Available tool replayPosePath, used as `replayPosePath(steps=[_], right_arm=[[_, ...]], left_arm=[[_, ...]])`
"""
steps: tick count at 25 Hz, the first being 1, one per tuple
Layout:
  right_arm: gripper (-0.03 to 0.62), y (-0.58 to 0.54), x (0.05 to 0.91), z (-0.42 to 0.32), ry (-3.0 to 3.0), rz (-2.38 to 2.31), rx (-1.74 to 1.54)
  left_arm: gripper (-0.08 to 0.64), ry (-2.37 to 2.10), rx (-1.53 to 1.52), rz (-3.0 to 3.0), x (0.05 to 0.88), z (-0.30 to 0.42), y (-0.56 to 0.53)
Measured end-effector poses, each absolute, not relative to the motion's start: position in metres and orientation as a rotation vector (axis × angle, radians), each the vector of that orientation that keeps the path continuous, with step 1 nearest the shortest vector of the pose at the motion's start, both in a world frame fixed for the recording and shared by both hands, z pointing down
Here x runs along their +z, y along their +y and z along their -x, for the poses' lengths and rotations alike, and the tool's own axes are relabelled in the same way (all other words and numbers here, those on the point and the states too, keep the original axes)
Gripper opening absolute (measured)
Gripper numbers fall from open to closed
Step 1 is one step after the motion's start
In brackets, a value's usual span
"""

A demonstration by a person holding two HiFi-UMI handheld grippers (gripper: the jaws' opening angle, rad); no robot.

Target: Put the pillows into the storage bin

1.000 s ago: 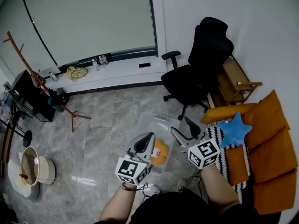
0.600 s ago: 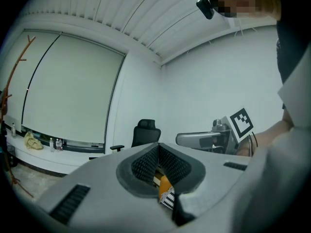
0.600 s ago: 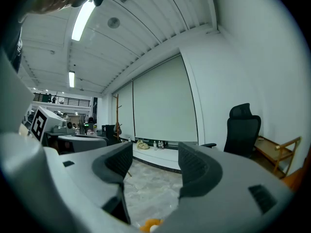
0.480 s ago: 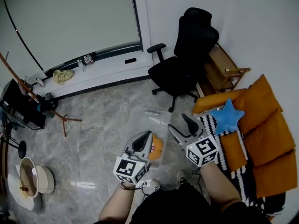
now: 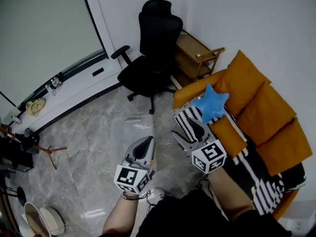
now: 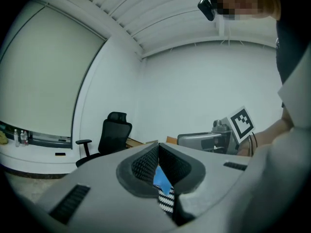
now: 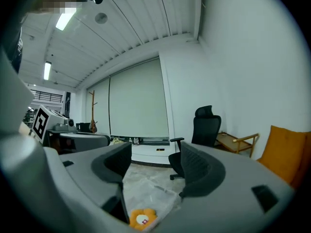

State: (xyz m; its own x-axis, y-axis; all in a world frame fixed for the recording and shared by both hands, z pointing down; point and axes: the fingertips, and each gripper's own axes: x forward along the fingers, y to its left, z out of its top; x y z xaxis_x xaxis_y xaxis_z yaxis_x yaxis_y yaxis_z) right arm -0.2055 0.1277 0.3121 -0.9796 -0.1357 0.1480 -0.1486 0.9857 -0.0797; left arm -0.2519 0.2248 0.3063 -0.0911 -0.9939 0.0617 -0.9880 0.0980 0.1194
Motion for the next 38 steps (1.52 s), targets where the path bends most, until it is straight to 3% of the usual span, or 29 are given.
replayPosePath(steps=[22, 31, 38], right_arm=[[0.328, -0.07, 0.345, -0.031, -2.943, -0.525, 0.292], [0.347, -0.119, 0.358, -0.091, -2.864, -0.77, 0.354], [0.365, -0.141, 0.379, -0.095, -2.758, -0.933, 0.381]], left_arm=[[0.006, -1.978, 0.051, -2.219, 0.324, 0.031, 0.02], [0.006, -1.791, 0.045, -2.339, 0.33, -0.005, -0.042], [0.008, -1.616, 0.007, -2.437, 0.344, 0.002, -0.08]])
